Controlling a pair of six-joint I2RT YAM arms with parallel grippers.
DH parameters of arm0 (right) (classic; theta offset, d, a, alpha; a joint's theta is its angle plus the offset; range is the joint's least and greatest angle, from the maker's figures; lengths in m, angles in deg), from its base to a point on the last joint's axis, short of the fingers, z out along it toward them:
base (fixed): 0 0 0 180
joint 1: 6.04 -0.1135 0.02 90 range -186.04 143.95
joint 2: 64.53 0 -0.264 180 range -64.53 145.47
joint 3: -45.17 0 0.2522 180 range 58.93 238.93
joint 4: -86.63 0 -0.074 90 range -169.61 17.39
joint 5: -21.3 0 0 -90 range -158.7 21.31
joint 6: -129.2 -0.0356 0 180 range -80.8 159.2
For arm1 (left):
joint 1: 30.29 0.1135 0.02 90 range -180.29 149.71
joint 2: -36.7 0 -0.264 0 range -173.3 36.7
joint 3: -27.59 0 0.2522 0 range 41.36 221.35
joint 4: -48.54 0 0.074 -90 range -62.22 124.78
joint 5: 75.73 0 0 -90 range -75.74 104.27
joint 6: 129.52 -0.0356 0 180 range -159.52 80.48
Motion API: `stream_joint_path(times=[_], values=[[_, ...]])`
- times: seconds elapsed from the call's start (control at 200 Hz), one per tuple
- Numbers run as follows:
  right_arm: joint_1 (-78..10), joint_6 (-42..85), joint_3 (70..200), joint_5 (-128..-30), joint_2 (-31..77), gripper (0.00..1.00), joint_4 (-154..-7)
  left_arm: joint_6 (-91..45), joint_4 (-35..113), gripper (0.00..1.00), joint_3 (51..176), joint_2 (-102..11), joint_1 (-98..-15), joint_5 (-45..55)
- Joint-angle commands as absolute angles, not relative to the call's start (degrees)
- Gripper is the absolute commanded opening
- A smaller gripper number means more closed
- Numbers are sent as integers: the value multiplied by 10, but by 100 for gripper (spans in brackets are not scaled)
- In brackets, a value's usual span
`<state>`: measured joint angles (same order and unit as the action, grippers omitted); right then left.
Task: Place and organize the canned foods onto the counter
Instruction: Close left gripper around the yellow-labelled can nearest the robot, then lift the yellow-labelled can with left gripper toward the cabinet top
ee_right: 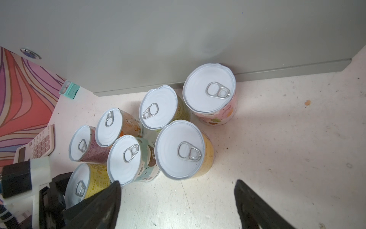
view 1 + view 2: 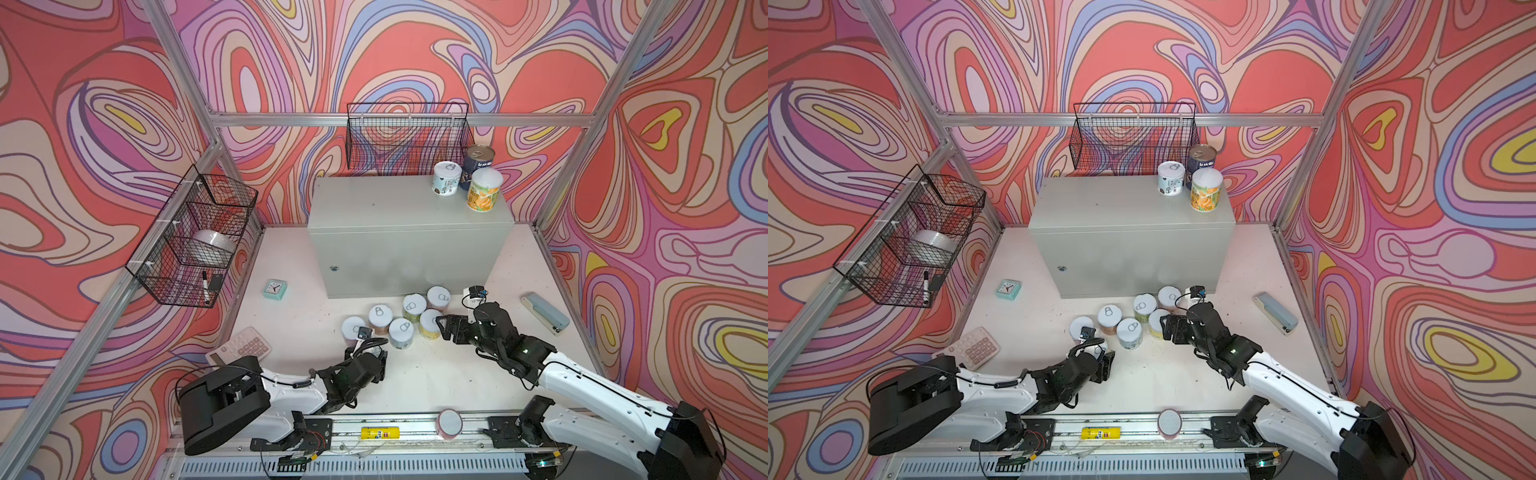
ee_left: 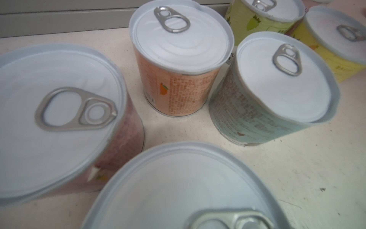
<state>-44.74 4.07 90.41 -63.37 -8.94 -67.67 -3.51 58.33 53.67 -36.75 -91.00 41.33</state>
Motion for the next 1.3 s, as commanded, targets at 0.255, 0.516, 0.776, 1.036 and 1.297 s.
stream_joint_path(times=[0.255, 0.516, 0.776, 1.036, 1.297], values=[[-449, 49, 896, -629, -90, 92, -696, -64, 276, 0, 648, -139, -909, 426], [-449, 46, 900, -618, -96, 92, -688, -158, 36, 0, 963, -179, -890, 429], [-449, 36, 911, -601, -102, 93, -690, -252, -53, 0, 1243, -327, -814, 305], [-449, 14, 903, -603, -119, 92, -700, -299, -74, 0, 1380, -403, -804, 287], [-449, -7, 890, -617, -111, 92, -719, -331, -107, 0, 1534, -502, -786, 257]])
